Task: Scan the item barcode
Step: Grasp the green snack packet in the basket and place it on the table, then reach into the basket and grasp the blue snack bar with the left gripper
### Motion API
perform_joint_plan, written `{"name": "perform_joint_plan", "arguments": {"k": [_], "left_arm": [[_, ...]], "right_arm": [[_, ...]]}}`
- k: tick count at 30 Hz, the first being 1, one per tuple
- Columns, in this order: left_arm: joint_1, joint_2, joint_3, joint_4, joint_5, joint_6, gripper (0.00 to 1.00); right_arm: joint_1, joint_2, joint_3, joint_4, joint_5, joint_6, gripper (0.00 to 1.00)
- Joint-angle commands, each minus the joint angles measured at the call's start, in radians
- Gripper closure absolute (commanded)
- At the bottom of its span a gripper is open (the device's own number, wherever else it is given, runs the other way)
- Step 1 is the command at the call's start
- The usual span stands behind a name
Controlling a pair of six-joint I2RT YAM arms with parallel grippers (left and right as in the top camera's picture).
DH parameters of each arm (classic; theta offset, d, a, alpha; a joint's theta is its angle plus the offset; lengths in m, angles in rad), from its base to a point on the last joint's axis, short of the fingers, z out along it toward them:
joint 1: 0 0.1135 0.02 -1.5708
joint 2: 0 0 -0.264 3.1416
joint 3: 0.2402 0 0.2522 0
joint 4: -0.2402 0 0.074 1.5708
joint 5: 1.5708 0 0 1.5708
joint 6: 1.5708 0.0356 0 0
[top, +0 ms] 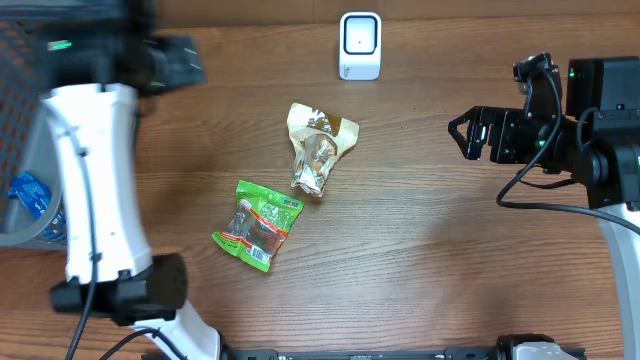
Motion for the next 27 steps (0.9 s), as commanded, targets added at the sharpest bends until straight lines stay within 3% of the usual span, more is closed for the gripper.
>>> {"name": "perform_joint_plan", "arguments": {"k": [1,5,11,17,22,25,27], "left_arm": [[0.179,-0.012,0.072,-0.020,-0.024,0.010,0.05],[0.438,0.003,0.060,-0.048,-0.023,0.029,0.00],[0.644,0.115,0.053,0.015,-0.020,0.099,0.00],[0.678,0.344,0.053,-0.018,-0.021,0.135,0.01],[0.679,0.514,0.053,-0.031,-0.048,0.133,0.12],[0.680,0.568,0.053,-0.047,-0.075,0.127,0.23],[0.688,0.602,0.053,-0.047,-0.102,0.096,0.23]], "right_arm": [[0.004,-0.003,0.025,0.004,0.002,0.001,0.00],[0.004,-0.003,0.025,0.005,0.002,0.001,0.00],[0.004,0.002,0.025,0.008,0.002,0.000,0.00],[0.004,0.023,0.025,0.004,0.001,0.001,0.00],[0.004,0.023,0.025,0.003,0.001,0.001,0.00],[0.004,0.023,0.025,0.003,0.001,0.001,0.00],[0.004,0.023,0.025,-0.002,0.001,0.001,0.00]]}}
